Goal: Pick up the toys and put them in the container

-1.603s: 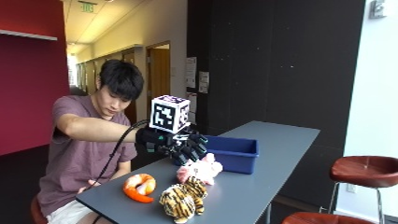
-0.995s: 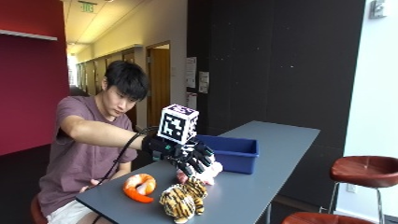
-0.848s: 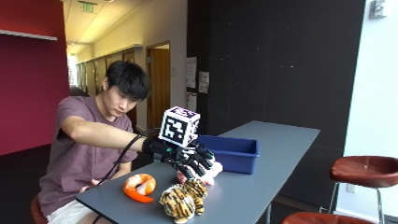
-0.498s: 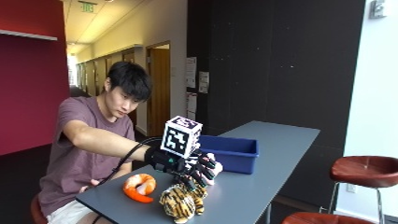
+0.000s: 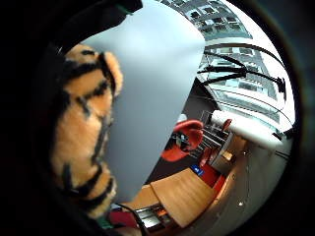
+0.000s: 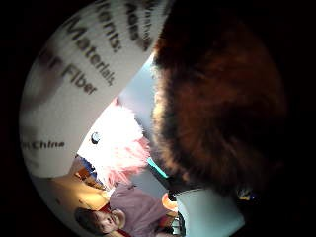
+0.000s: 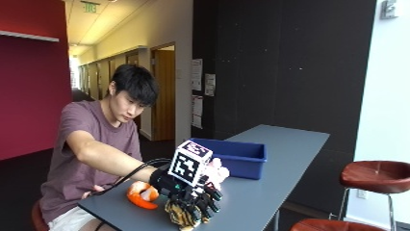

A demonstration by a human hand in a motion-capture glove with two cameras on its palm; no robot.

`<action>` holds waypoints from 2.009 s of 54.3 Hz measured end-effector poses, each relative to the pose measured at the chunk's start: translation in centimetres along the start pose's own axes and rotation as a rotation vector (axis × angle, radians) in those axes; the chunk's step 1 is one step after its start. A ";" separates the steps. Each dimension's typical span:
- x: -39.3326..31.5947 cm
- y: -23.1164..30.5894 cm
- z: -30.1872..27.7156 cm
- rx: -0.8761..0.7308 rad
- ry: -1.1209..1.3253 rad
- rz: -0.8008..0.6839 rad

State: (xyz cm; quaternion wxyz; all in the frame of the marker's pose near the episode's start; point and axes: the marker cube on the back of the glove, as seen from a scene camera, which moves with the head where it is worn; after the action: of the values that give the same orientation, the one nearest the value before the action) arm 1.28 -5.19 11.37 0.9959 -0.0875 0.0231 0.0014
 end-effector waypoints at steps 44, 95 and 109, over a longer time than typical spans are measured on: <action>0.4 -1.2 0.4 -0.058 0.051 0.025; -7.7 6.7 -13.0 0.252 -0.051 -0.042; -18.6 12.0 -21.2 0.444 -0.008 -0.349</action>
State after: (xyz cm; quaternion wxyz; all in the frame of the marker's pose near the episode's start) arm -18.35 3.00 -10.71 0.9760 0.1303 0.0037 -0.1747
